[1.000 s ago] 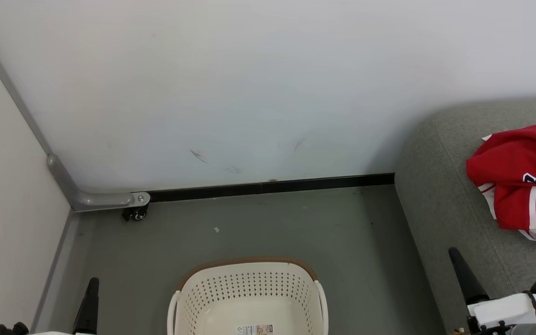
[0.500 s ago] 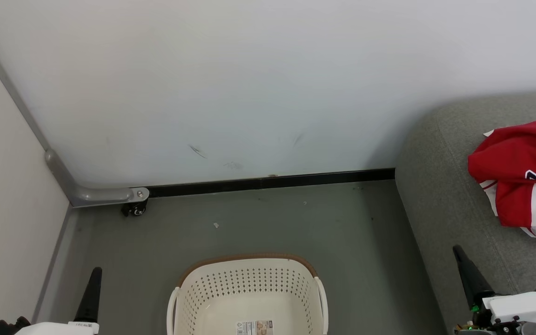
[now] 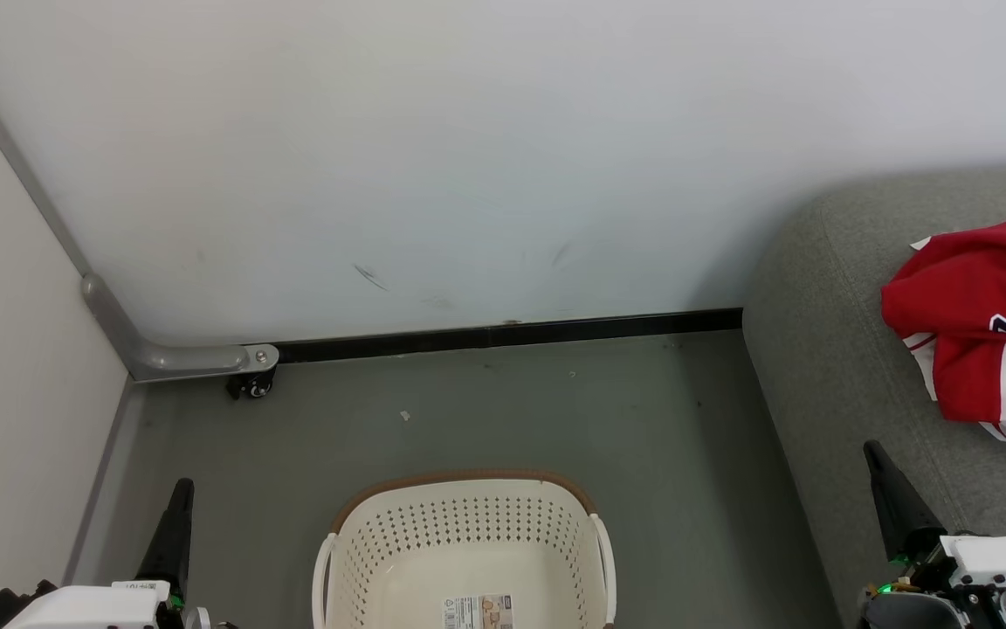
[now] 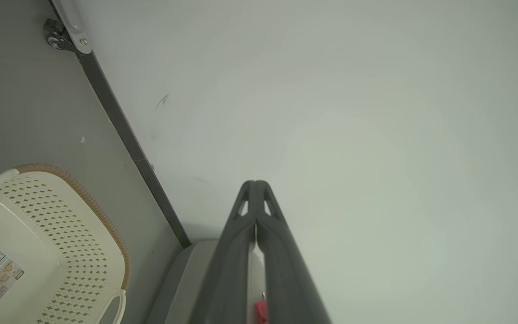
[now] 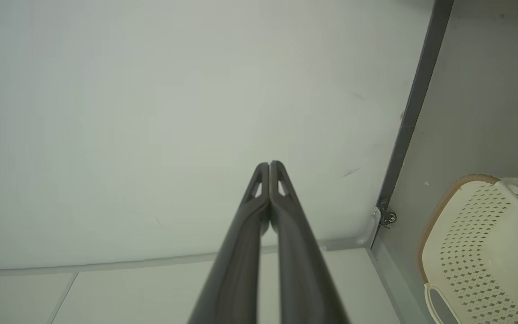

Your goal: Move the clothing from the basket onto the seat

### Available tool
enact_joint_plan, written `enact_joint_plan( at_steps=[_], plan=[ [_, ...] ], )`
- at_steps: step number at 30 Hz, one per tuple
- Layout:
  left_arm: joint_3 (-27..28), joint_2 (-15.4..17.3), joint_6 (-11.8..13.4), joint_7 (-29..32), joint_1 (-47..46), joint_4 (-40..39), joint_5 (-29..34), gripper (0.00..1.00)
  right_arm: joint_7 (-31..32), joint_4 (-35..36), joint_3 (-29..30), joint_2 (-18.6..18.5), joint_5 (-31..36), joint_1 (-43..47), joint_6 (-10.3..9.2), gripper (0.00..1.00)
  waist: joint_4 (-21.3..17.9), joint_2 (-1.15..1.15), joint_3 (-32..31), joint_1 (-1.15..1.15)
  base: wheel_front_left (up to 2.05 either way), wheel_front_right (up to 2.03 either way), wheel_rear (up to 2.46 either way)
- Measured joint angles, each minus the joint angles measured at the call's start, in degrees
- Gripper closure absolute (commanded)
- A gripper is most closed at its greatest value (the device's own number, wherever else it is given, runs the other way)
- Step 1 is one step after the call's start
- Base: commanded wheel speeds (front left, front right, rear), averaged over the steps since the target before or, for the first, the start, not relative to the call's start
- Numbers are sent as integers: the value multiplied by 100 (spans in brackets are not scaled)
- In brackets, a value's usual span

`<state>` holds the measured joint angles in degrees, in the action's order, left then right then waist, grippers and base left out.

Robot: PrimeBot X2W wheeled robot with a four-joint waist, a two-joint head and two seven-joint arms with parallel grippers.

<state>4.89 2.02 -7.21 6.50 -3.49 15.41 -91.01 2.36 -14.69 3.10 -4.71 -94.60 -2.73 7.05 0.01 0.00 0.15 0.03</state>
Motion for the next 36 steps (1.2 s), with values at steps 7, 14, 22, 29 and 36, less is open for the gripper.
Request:
enact_joint_plan(
  at_steps=[7, 14, 22, 29, 36],
  plan=[
    [1, -5, 0, 0, -26, 12, -36, 100, 1, -19, 3, -9, -70, -12, 1, 100, 0, 0, 0, 0, 0, 0, 0],
    [1, -5, 0, 0, -30, 12, -36, 100, 1, -24, 5, -11, -70, -13, 1, 100, 0, 0, 1, 0, 0, 0, 0],
    [1, -7, 0, 0, -31, 12, -36, 100, 41, -30, 10, -12, -70, -14, 1, 100, 0, 0, 1, -1, 0, 0, 0],
    [1, -7, 0, 0, -32, 12, -36, 100, 42, -32, 12, -12, -70, -14, 1, 100, -1, 0, 1, -1, 0, 0, 0],
    [0, -7, 0, -1, -32, 12, -36, 100, 42, -34, 19, -12, -70, -15, 1, 100, -1, 0, 2, -1, 0, 0, 0]
  ],
)
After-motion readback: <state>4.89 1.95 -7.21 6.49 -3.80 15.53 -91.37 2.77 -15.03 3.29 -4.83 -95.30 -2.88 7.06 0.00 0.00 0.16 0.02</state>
